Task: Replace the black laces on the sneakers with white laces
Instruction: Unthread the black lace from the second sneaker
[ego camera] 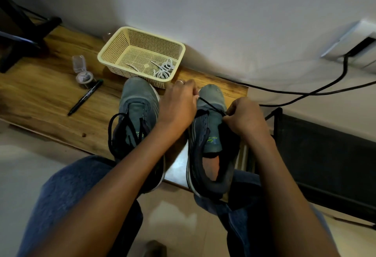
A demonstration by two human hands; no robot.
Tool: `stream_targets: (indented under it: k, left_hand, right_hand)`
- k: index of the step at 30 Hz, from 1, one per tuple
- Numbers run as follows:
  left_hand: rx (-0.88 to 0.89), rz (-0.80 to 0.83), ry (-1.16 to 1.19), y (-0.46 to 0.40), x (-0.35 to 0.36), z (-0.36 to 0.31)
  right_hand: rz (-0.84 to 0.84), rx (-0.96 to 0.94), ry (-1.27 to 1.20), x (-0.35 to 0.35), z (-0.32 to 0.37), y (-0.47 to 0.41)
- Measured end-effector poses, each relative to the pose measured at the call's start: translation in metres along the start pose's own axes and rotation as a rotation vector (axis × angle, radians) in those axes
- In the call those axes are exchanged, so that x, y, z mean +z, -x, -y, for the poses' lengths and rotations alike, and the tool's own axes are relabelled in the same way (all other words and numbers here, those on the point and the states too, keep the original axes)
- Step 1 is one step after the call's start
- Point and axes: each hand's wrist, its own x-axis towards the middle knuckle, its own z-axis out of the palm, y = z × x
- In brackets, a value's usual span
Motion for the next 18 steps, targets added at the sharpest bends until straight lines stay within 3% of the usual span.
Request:
stream_targets:
  k: [4,11,18]
  left_hand:
    - [0.092,0.178,-0.047,0.009,0.015,-0.013]
    - [0.109,0.076,-0.041,0.014,0.022,-0.022]
    - [-0.101,0.052,0.114,0.006,0.004,-0.021]
  right_hand:
    - [0.001,-0.015,0.027,0.0,0.002,0.002]
    - [-0.006,0.002,0.025,0.001,0.002,0.003]
    - [-0.008,0.041,0.04,0.001,-0.001,0.001]
